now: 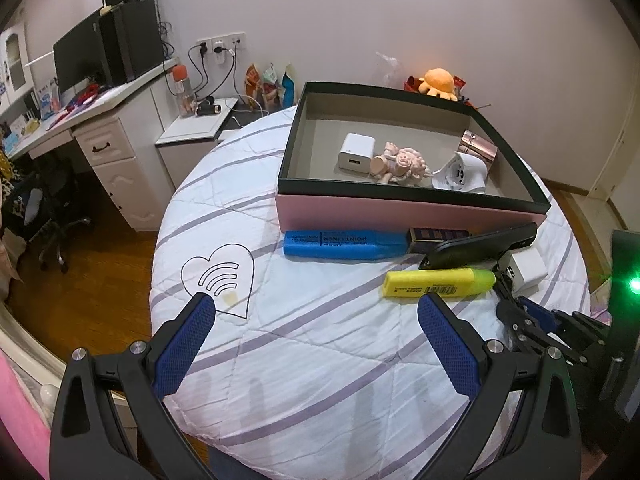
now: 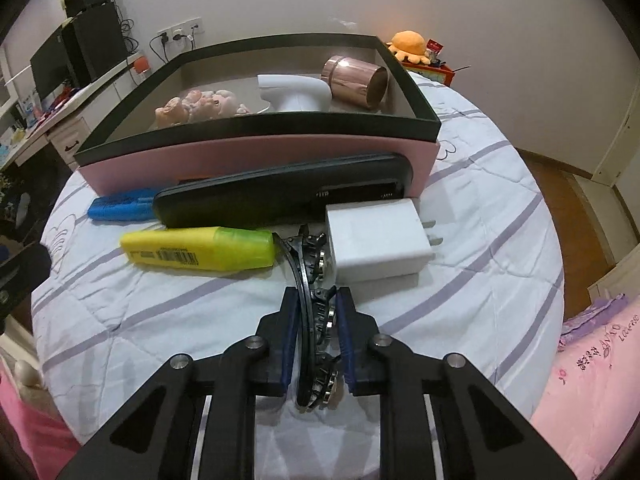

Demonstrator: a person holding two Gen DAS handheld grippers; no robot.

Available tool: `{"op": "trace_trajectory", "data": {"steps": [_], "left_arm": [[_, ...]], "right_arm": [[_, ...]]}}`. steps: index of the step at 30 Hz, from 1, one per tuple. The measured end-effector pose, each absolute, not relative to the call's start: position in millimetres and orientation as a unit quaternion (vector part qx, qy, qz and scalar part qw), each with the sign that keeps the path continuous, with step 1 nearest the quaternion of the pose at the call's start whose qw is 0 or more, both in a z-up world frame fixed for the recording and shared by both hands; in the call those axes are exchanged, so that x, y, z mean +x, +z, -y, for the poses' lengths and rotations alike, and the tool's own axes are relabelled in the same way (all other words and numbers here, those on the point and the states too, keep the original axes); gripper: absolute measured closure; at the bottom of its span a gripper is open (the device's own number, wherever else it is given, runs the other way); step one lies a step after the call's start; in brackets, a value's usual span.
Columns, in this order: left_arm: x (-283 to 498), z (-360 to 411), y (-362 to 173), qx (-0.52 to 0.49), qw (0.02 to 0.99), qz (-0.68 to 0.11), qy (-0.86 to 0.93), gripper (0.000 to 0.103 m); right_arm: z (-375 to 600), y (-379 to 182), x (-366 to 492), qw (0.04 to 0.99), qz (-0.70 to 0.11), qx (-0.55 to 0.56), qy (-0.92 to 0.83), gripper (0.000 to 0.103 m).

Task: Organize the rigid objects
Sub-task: 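Reach the right gripper to the black hair clip and close on it, then carry the black hair clip with the right gripper into the box and release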

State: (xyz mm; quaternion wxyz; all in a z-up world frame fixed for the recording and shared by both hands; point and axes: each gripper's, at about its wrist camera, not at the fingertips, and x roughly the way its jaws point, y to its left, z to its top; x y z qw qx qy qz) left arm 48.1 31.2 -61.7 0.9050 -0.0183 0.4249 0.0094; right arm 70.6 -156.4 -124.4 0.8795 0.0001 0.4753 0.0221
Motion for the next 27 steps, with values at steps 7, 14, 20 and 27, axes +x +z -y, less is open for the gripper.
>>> {"op": "trace_trajectory", "data": {"steps": [7,14,20,27], "left_arm": [[50,-32,-60,-0.02,0.906,-0.423,0.01,0.001],[59,-31,-49,-0.02,0.911,-0.412,0.007,0.001],[89,-38,-39,-0.027,0.914,-0.404,0.016,0.001],[152,-51,-29,-0.028,0.92,-0.389,0.046,0.001]], "right_arm": [[159,-105,50,0.882,-0.468,0.012,0.051,0.085],[157,-64,48,0.901,-0.428,0.012,0.07,0.084],[148,-41,88,0.91,-0.405,0.007,0.089,0.084],[141,-40,176,0.908,-0.407,0.001,0.1,0.084]]}}
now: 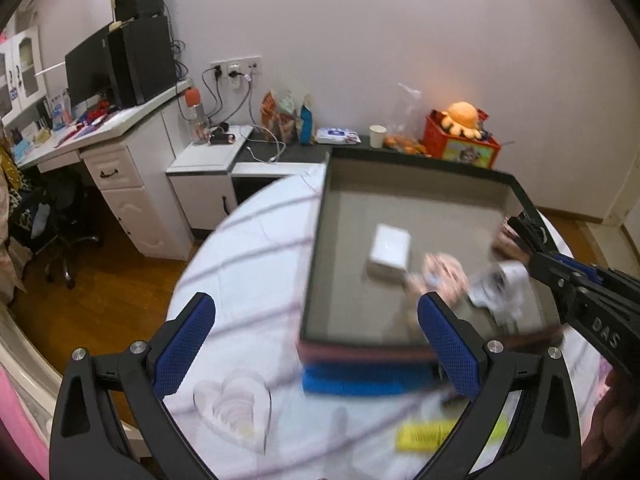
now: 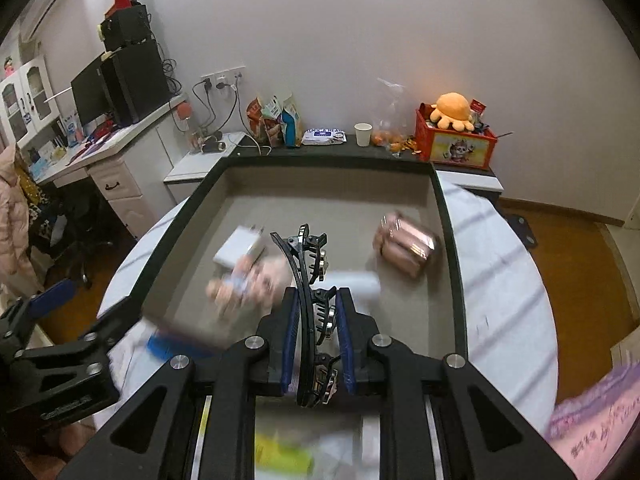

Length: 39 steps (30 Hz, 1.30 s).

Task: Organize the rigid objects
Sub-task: 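Carry the black hair clip with the right gripper into the box and release, then withdraw the open right gripper from the box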

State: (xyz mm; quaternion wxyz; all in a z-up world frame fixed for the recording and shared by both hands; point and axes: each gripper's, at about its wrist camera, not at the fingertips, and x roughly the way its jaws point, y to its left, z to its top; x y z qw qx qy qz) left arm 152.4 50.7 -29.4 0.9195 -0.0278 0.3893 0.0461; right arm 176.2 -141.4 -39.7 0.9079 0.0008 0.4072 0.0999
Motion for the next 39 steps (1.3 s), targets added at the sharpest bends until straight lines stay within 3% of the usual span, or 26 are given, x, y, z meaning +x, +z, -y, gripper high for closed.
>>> {"op": "trace_trajectory", "data": {"steps": [8,17,19,20,21,29,39], "left_arm": [[196,-57,-46,-0.038,0.911,-0.408,0.056,0.001],[201,-58,-59,-0.042,0.905,-0.421,0.053,0.001],[201,-58,-59,-0.042,0.905,-0.42,0.054,0.001],[200,-59,-59,-0.042,0.905,-0.42,0.054,0.001],[199,-59,-58,-0.042,0.905,-0.419,0.054,0.001],[168,-55,-39,-0.042,0.915,-0.398,0.052,0.001],[101,-31,-34,-0.029,0.916,-0.398,0.027,0.001]], "right_arm": [[127,-68,268,0.879,-0.463,-0.021,0.116,0.084],[121,-101,298,0.851,-0.513,-0.051,0.104,0.083],[121,-101,297,0.85,-0.515,-0.051,0.1,0.063],[123,-97,295,0.855,-0.508,-0.052,0.095,0.041],[124,-93,292,0.86,-0.499,-0.053,0.09,0.03],[134,-56,242,0.888,-0.446,-0.034,0.102,0.023],[162,-46,141,0.899,-0.424,0.02,0.107,0.022]]}}
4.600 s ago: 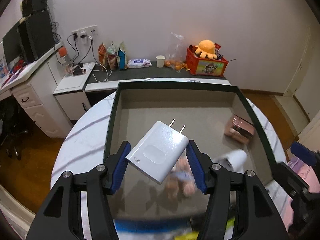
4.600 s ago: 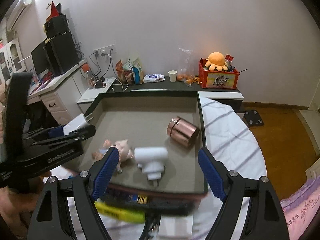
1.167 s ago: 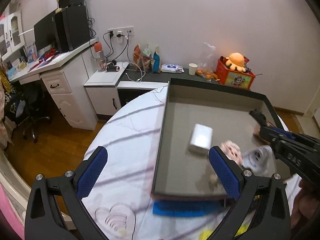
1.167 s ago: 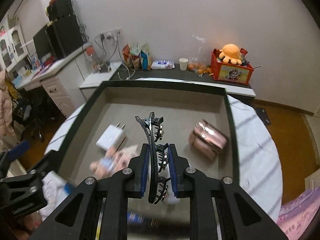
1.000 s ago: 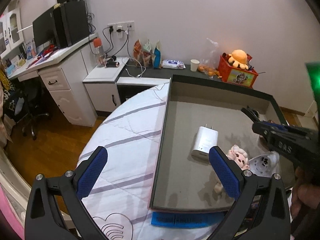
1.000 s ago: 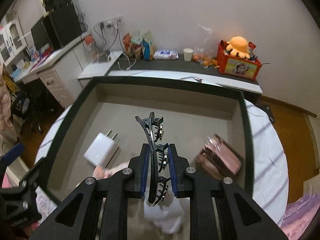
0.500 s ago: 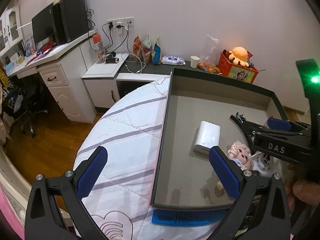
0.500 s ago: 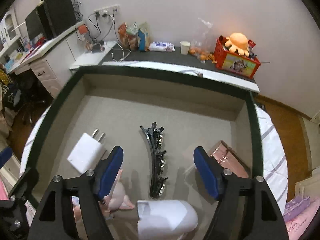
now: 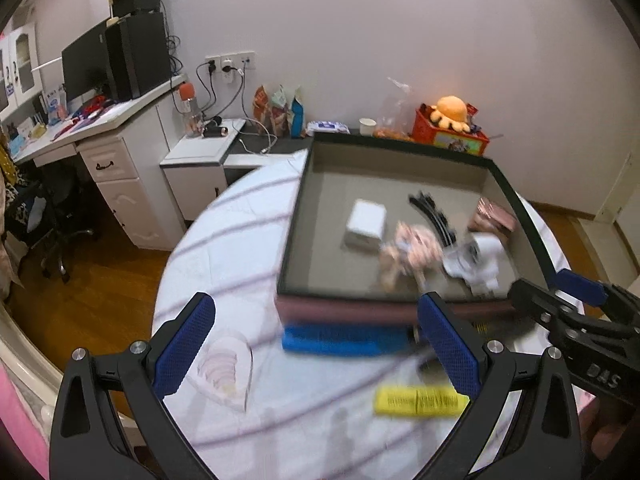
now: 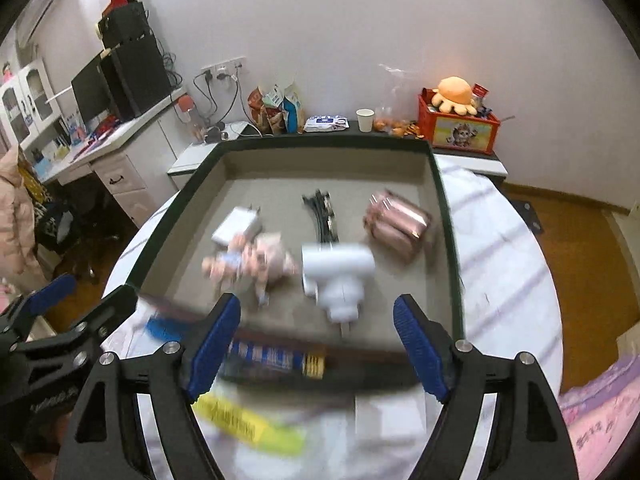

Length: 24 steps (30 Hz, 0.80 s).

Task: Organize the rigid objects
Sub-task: 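Withdraw the open right gripper from the box, then reach the left gripper to the yellow highlighter and close on it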

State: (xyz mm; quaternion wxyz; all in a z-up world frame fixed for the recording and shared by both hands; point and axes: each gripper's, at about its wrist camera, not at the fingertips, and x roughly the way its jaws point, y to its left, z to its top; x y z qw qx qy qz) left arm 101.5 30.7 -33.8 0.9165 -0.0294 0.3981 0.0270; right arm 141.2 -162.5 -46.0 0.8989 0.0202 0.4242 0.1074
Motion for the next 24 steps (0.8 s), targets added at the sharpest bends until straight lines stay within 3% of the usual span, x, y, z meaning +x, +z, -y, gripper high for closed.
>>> {"op": "trace_trajectory", "data": {"steps": [10,24], "left_arm": [[59,11,-79,-0.004,0.894,-0.448,-0.03,0.001],[99,37,-114,0.027,0.875,-0.465,-0.13,0.0]], "right_arm": [[205,-61,59,0.897,-0.429,0.065,0.088,0.022],[236,-70,63,0.894,-0.437,0.087,0.055,0.022]]}}
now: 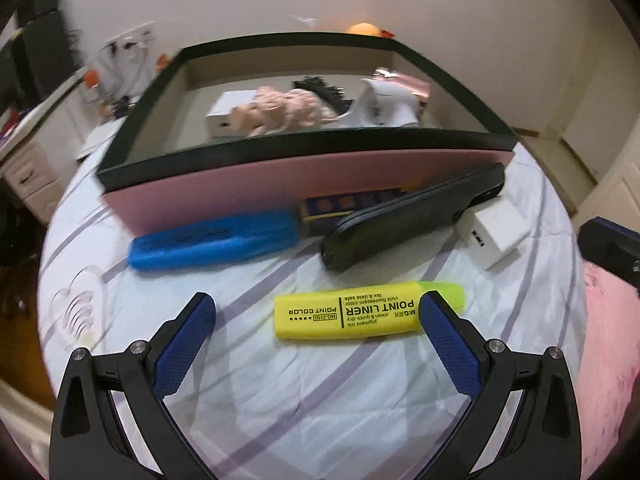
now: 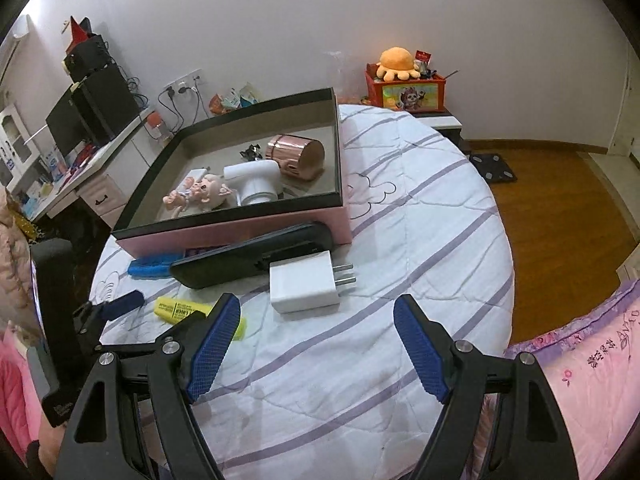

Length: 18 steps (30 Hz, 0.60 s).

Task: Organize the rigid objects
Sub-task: 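Reach the left gripper to the yellow highlighter and close on it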

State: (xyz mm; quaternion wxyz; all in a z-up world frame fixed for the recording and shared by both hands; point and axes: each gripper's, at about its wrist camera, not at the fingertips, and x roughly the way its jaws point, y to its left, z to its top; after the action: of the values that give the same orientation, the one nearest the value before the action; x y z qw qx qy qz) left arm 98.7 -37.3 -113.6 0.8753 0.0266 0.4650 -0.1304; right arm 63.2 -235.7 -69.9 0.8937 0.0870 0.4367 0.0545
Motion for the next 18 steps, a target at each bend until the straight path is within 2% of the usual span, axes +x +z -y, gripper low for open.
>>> {"op": "trace_trajectory", "data": {"steps": [4,8,15,18], "left_arm": [[102,42,-117,0.032,0.858,-0.477,-0.187,0.001],[92,57,-123,0.1,0.856,-0.467,-0.198,0.002],[103,61,-122,0.092,0.86,-0.461,-0.201,0.002],[99,66,-121,0.092,0.858,-0.457,-0.215,0.012]], "right_arm": [[235,-74,70,0.891,-0.444,0.084,0.047,0.022],[233,-72,73,0.892,-0.442,0.084,0.045,0.022],[233,-72,72,0.892,-0.444,0.081,0.041,0.022],[233,-71,71,0.893,-0.442,0.081,0.04,0.022]]}}
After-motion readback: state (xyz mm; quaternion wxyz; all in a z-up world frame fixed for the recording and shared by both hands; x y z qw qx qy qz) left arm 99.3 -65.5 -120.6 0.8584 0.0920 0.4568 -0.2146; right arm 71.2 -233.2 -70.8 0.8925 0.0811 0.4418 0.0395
